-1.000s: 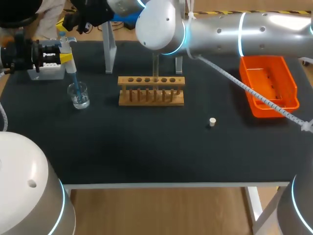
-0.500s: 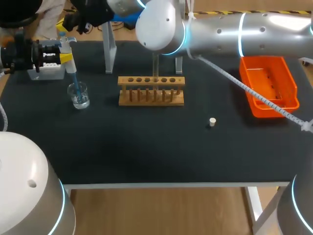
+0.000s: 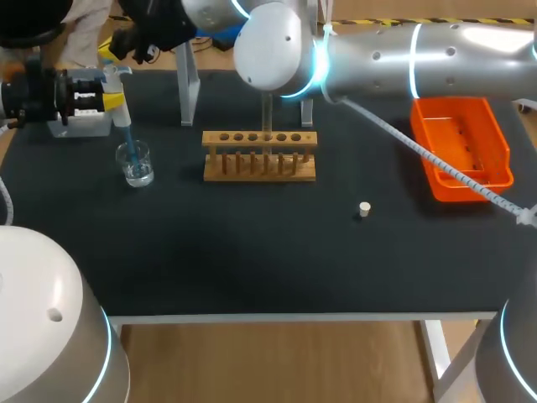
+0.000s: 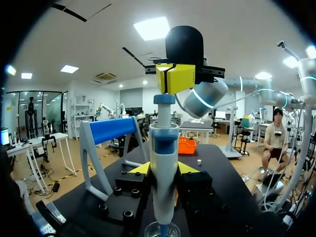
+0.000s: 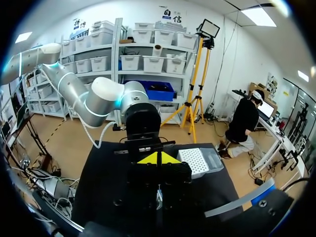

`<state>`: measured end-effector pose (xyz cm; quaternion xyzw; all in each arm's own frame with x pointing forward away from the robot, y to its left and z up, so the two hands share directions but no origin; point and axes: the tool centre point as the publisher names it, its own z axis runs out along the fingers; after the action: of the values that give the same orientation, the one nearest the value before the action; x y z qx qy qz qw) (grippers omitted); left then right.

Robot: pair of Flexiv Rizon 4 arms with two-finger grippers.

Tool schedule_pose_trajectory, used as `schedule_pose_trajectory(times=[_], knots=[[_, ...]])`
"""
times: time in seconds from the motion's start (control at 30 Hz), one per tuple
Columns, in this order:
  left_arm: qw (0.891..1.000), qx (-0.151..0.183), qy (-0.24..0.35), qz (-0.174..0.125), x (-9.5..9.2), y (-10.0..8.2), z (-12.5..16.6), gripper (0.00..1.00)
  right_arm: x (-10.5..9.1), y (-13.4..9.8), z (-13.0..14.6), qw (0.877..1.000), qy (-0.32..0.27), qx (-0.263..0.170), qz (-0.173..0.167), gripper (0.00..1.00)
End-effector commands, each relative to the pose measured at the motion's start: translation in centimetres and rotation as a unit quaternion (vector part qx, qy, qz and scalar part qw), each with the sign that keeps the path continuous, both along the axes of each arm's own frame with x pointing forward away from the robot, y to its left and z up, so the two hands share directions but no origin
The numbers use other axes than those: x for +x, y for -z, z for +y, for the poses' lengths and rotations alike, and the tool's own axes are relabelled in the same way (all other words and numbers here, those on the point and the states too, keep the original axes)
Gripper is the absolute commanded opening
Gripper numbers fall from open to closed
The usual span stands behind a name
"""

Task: Invert the test tube, pick up the pipette, mount the tip to pipette, aspirate from beaker and dispense into the tube, eject the tip, return the pipette, and cap with the stopper.

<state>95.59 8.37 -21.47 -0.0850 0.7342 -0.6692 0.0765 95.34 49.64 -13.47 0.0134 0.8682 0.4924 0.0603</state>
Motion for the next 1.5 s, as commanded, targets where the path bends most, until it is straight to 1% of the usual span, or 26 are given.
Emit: schedule_pose_trajectory(times=[0.03, 0.33, 0.7, 1.5], knots=[[1.0, -0.001, -0.002, -0.001, 0.0, -0.3, -0.1, 0.0, 0.0, 0.3, -0.1, 1.0, 0.001, -0.005, 0.002, 0.0], [1.0, -0.001, -0.002, -0.001, 0.0, -0.3, -0.1, 0.0, -0.4, 0.8, -0.1, 1.0, -0.002, -0.009, 0.004, 0.0], [1.0, -0.001, -0.002, -0.001, 0.0, -0.3, -0.1, 0.0, -0.3, 1.3, -0.2, 1.0, -0.002, -0.013, 0.01, 0.0], [1.0, -0.001, -0.002, -0.001, 0.0, -0.3, -0.1, 0.0, -0.9, 3.0, -0.4, 0.999, -0.006, -0.027, 0.021, 0.0]])
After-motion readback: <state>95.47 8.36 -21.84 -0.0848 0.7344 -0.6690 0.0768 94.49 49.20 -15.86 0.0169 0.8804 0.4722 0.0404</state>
